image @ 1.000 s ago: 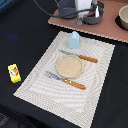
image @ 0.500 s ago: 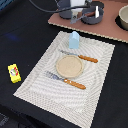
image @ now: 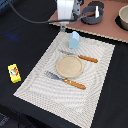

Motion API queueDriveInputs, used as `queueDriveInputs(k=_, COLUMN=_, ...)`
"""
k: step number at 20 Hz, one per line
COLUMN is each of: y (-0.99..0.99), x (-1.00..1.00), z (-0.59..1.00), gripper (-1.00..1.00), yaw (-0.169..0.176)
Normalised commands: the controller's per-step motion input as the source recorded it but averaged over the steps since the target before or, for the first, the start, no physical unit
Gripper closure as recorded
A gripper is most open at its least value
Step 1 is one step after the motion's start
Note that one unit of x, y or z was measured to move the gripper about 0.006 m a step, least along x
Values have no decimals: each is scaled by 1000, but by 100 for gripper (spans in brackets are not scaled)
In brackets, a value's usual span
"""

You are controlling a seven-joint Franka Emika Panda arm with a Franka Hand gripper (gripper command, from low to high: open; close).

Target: Interact with the objects in diverse but meaningful ways.

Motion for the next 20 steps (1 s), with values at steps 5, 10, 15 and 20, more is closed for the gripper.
queueDriveInputs(k=5, y=-685, x=-611, z=-539, gripper=-100, yaw=-24)
queueDriveInputs(k=10, y=-670, x=-635, z=-297, gripper=-100, yaw=-25)
queueDriveInputs(k=15, y=-589, x=-661, z=-127, gripper=-100, yaw=-45)
queueDriveInputs(k=20, y=-468, x=-701, z=0, gripper=-100, yaw=-77)
